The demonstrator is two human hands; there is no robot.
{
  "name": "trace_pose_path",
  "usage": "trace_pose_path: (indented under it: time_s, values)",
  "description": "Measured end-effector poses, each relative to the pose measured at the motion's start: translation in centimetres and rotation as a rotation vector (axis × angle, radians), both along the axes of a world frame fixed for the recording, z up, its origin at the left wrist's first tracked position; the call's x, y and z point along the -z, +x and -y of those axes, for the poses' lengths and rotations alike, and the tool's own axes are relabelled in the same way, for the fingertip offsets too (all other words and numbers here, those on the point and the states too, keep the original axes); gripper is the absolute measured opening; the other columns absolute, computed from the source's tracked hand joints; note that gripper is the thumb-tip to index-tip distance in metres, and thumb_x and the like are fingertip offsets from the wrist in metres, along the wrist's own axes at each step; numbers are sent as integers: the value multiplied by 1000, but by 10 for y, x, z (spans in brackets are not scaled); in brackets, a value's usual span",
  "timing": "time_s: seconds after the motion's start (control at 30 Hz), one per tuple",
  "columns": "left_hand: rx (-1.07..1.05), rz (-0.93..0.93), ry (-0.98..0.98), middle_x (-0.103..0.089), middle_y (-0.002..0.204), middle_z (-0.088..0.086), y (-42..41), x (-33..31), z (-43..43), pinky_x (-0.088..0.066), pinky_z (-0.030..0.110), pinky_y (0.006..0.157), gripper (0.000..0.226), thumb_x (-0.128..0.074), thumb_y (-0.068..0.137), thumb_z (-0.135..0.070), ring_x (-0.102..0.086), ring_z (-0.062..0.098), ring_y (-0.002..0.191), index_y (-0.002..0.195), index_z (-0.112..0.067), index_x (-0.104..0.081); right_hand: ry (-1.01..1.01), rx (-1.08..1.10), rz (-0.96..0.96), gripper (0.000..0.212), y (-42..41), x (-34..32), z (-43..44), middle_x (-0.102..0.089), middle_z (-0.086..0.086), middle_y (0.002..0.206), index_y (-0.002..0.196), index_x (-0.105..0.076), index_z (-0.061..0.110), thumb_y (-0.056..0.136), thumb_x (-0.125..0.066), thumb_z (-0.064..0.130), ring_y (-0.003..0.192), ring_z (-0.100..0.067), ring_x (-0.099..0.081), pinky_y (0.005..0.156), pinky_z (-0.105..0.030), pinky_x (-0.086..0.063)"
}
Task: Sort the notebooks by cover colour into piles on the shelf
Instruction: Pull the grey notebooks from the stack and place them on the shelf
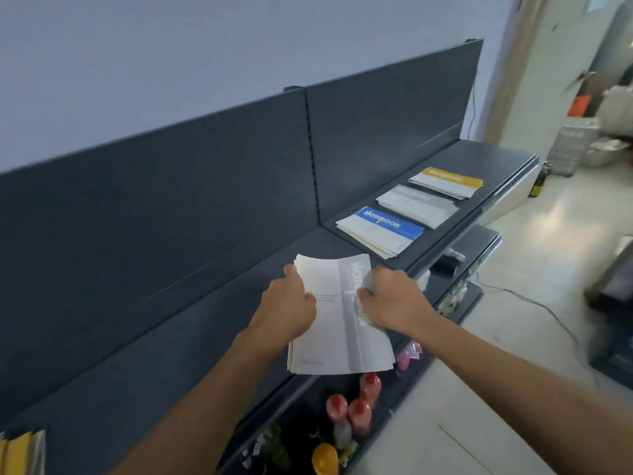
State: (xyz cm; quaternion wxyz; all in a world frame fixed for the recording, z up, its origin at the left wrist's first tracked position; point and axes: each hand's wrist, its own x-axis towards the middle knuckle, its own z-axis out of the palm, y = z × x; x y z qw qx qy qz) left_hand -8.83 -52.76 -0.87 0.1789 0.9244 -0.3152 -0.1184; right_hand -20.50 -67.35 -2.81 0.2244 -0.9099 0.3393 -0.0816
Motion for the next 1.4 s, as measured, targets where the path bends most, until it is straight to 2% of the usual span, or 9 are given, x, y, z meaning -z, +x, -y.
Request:
trace_pose_path:
  time_s: [0.1,0.23,0.37,0.5,0.63,0.8,1.07,1.13,1.4]
  values:
    - [39,-28,-4,-55,110,6,-15,2,52,-52,38,72,41,-47,101,-28,-60,24,94,137,-12,-34,24,50,-2,24,-21,1,48,-63,-4,77,85,-57,9,95,-51,30,70,-23,-63,63,-35,-54]
    - [105,-53,6,-56,117,5,-29,3,112,-57,40,80,40,-50,101,-30,-60,21,97,135,-16,-36,53,120,-20,28,-47,3,101,-68,-8,77,86,-64,2,91,-53,28,66,-21,-63,55,-30,-48]
    - [177,-76,-21,-56,121,3,-34,2,172,-58,42,82,46,-51,100,-31,-61,20,99,140,-18,-33,80,175,-26,28,-68,-4,152,-70,-5,76,78,-65,8,87,-53,31,62,-17,-56,49,-24,-40]
    - [259,-92,-43,-56,120,4,-41,6,229,-52,33,73,50,-51,100,-30,-59,19,96,143,-15,-31,130,228,-29,29,-87,-7,195,-68,-5,81,81,-64,8,84,-57,36,76,-24,-64,57,-29,-45]
    - [346,-75,-49,-56,115,7,-48,9,291,-45,34,75,35,-50,99,-30,-55,21,94,129,-16,-38,146,323,-42,27,-101,-7,242,-68,-5,86,88,-62,9,85,-58,36,81,-26,-66,63,-32,-52]
    - [424,-93,-70,-60,119,12,-48,6,378,-51,39,78,35,-49,100,-27,-60,26,99,130,-13,-39,110,398,-74,24,-105,-9,319,-64,-2,82,74,-53,16,88,-58,36,77,-25,-64,55,-29,-43]
    - [487,-142,-72,-60,124,14,-48,14,482,-53,45,90,43,-48,99,-24,-60,31,106,138,-11,-37,129,475,-71,22,-110,3,418,-63,3,83,90,-56,18,89,-60,40,72,-16,-62,51,-27,-43]
    - [506,-126,-77,-60,123,14,-49,14,507,-53,43,87,42,-48,99,-24,-60,30,104,137,-11,-37,121,495,-71,22,-113,4,442,-64,4,82,89,-55,20,88,-59,42,69,-12,-61,48,-25,-39]
    - [479,-83,-84,-60,118,11,-71,18,611,-47,36,75,41,-49,99,-26,-57,25,93,136,-13,-38,151,519,-8,30,-135,5,541,-68,4,88,103,-60,20,86,-62,44,71,-15,-68,57,-29,-56]
